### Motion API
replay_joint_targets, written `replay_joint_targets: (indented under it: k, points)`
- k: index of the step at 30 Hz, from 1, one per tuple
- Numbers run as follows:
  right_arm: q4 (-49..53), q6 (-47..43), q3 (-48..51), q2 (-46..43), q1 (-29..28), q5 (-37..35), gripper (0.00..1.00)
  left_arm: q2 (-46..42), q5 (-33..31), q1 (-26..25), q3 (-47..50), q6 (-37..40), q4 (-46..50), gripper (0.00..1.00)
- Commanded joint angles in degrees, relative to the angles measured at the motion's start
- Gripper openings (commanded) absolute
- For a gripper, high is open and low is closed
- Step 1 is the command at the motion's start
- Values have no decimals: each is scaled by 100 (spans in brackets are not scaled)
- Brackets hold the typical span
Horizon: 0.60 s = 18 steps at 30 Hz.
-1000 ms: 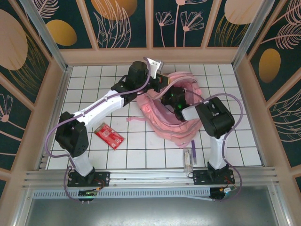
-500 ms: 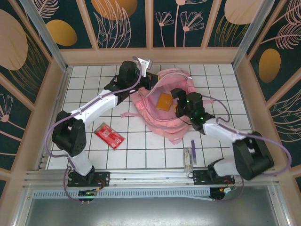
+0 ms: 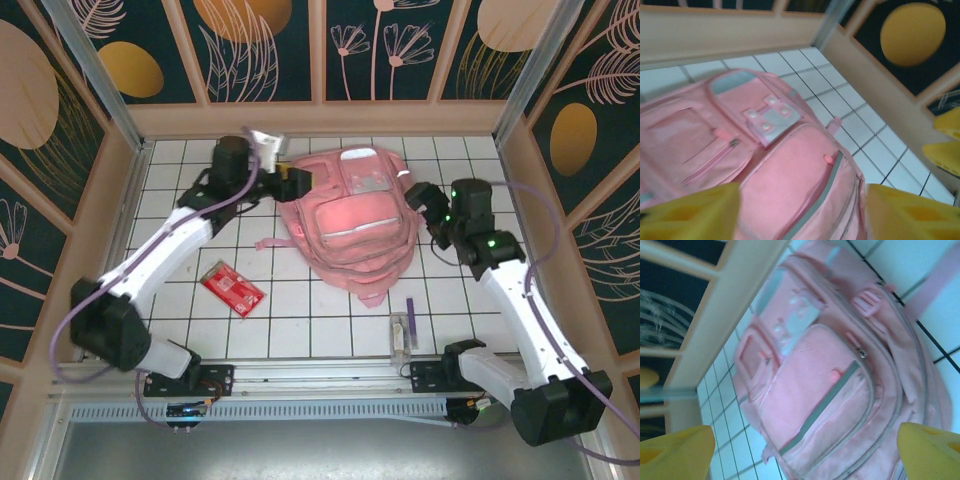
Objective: Pack the student bag
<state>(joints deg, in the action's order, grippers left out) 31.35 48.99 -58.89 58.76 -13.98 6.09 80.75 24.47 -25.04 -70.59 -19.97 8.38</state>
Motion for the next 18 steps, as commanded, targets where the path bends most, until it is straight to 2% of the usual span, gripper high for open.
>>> replay_joint_targets:
  k: [1, 3, 6, 7, 9, 12, 15, 18]
  points:
    - [1119, -1494, -705, 496, -110, 654, 93, -648, -717, 371, 580, -696, 1065, 99]
    - [951, -1763, -807, 807, -530, 1148, 92, -1005, -1759, 474, 977, -866, 1740, 99]
    - [319, -1915, -605, 1213, -1250, 1741, 89, -1188, -2539, 938, 1421, -958, 2375, 99]
    - [88, -1918, -515, 1342, -1416, 1922, 88, -1206, -2510, 1182, 1548, -1104, 2510, 99]
    - [-384, -1833, -414, 1704, -1769, 2076, 85, -1270, -2047, 1681, 1958, -1345, 2535, 99]
    - [-938, -1770, -589, 2432, -2429, 2231, 81, -1276, -1633, 2082, 2463, -1769, 2360, 98]
    - [-1349, -1762, -966, 3295, -2833, 2416, 78, -1082, -1156, 2463, 2920, -2010, 1838, 83]
    - [-1884, -1698, -1329, 4112, -3032, 2785, 70, -683, -1143, 2716, 3127, -2187, 1599, 73]
